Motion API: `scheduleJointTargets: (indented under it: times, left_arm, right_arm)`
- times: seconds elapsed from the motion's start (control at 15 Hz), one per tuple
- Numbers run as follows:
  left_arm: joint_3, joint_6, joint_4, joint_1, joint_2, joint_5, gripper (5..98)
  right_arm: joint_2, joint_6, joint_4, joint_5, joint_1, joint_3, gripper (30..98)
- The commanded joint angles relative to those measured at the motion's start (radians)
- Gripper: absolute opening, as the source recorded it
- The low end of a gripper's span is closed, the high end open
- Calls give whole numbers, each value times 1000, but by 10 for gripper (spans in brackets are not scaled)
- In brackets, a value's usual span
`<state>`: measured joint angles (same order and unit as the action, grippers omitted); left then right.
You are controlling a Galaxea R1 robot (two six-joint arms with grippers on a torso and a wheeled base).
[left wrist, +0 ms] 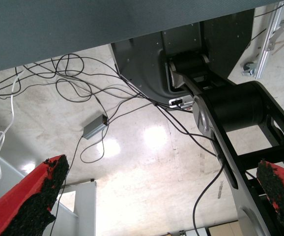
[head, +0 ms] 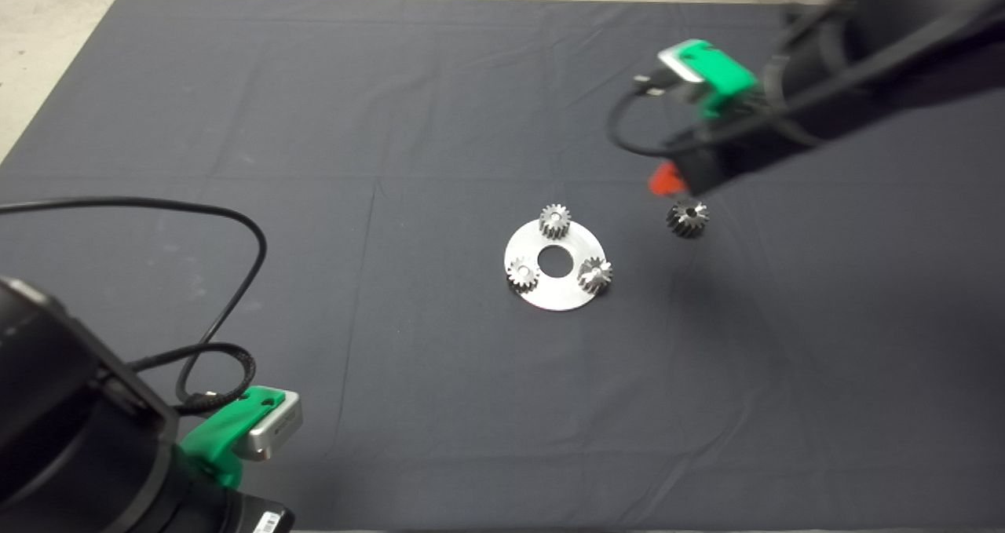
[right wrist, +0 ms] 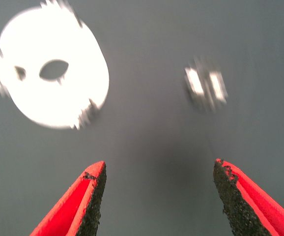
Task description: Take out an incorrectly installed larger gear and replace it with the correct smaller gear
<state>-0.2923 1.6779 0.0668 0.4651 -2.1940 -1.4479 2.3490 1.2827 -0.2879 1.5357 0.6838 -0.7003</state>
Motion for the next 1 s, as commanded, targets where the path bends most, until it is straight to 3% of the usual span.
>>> scheduleJointTargets:
  times: [0.0,0.07,0.27,0.53,0.6,0.8,0.93]
  left_arm:
    - [13,-3,15,7,0,0,982]
    - [12,-3,16,7,-1,0,982]
    - [12,-3,16,9,-2,-2,982]
    - [12,-3,16,15,-23,-25,982]
    - [12,-3,17,17,-23,-25,982]
    - [12,-3,16,18,-21,-23,982]
    - [10,-3,16,18,-20,-22,982]
  right_arm:
    - [-260,122,312,27,119,319,583]
    - [-297,127,350,26,119,347,584]
    - [-365,125,362,23,112,363,627]
    - [-354,126,362,24,111,362,675]
    - [-352,126,362,24,111,362,709]
    - [-354,125,363,24,111,363,720]
    - [-359,127,363,24,111,363,775]
